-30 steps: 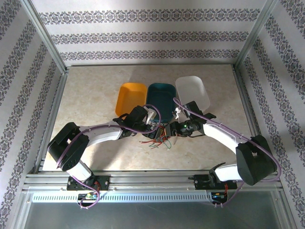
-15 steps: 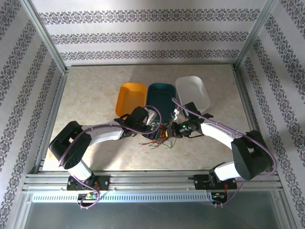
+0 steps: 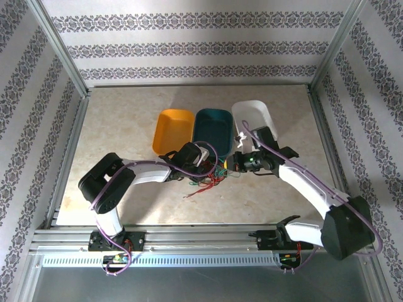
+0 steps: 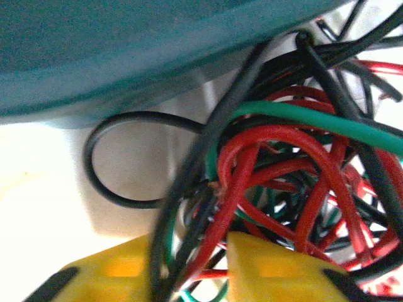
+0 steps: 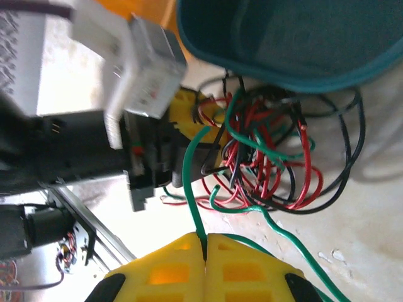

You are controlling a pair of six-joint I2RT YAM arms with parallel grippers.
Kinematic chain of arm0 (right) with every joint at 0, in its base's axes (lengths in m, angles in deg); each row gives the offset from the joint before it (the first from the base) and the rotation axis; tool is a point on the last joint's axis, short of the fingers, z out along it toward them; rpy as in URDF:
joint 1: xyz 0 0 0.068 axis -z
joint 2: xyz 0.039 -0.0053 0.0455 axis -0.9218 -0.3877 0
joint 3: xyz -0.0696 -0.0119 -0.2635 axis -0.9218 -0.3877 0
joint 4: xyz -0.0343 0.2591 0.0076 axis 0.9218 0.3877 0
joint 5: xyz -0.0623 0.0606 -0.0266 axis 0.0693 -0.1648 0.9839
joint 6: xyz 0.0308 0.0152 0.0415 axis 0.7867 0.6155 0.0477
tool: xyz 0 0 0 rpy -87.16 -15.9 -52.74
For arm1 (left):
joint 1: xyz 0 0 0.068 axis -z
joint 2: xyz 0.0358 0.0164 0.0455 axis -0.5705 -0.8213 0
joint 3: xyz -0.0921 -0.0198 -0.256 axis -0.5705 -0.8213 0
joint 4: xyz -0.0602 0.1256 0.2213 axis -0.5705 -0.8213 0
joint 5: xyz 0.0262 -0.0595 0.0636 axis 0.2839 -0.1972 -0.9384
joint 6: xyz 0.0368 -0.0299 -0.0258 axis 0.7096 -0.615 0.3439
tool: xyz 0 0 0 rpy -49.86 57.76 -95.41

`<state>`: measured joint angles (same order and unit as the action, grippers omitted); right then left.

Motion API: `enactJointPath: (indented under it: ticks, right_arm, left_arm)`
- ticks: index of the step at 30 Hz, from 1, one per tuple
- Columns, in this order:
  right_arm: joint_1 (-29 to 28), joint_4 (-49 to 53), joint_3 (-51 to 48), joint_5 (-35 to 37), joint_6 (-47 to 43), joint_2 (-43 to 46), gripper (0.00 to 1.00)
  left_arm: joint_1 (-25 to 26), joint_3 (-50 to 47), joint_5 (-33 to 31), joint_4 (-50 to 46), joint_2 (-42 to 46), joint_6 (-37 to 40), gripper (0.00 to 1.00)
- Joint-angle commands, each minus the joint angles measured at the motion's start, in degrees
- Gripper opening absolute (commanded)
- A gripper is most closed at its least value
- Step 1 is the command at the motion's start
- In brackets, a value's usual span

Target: Untangle the cables

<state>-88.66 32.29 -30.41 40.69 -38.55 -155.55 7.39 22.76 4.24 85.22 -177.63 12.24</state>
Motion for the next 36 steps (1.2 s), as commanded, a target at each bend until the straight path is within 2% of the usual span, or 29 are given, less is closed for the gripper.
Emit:
enactJointPath:
  ticks: [1, 3, 5, 6, 8, 10, 11, 16, 18, 20, 26, 32, 36]
  right_arm:
    - [2.41, 1.73, 2.38, 0.71, 1.34, 2.87, 0.0]
    - [4.47, 1.65, 2.95, 0.88, 2.12, 4.26, 0.0]
    - [6.64, 1.56, 3.47, 0.87, 2.64, 5.75, 0.0]
    - [7.5, 1.44, 3.56, 0.72, 2.93, 6.28, 0.0]
    - [9.2, 1.21, 3.71, -0.81, 3.04, 7.09, 0.0]
    - [10.41, 0.95, 3.92, -2.69, 3.24, 7.34, 0.0]
    - [10.86, 0.82, 4.1, -3.65, 3.46, 7.34, 0.0]
    - [12.89, -0.4, 5.71, -10.45, 4.68, 5.92, 0.0]
    - [13.54, -1.15, 6.57, -13.73, 5.47, 4.92, 0.0]
    - [13.82, -2.28, 7.26, -17.27, 6.56, 4.04, 0.0]
    - [14.09, -7.54, 7.82, -27.45, 11.22, 2.68, 0.0]
    - [14.46, -14.79, 6.04, -32.68, 17.14, 2.77, 0.0]
    - [14.45, -16.12, 5.61, -33.49, 18.32, 2.59, 0.0]
  left_arm:
    - [0.54, -0.23, -1.13, -1.84, -2.04, 0.21, 0.16]
    - [0.54, -0.41, -0.91, -2.42, -1.93, 0.19, 0.09]
    - [0.59, -0.53, 0.02, -3.22, -0.87, 0.31, 0.08]
    - [0.54, -0.84, 0.72, -3.52, 0.29, 0.58, 0.13]
    - [0.54, -2.16, 2.01, -3.17, 4.36, 1.06, 0.51]
    - [0.54, -2.66, 1.73, -3.53, 9.01, 1.73, 0.66]
    - [0.56, -2.38, 0.7, -4.52, 11.47, 2.18, 0.71]
    - [0.13, 0.88, -3.24, -10.22, 20.31, 6.51, 0.8]
    - [-0.35, 1.69, -2.59, -10.43, 22.47, 7.41, 0.84]
    - [-1.3, 2.79, 1.84, -9.95, 23.48, 7.71, 0.88]
    - [-5.1, 6.12, 13.86, -6.38, 22.11, 4.07, 0.97]
    - [-10.73, 6.39, 25.83, -1.52, 21.68, -1.91, 0.79]
    - [-10.88, 7.53, 29.35, -2.74, 21.25, -0.88, 0.77]
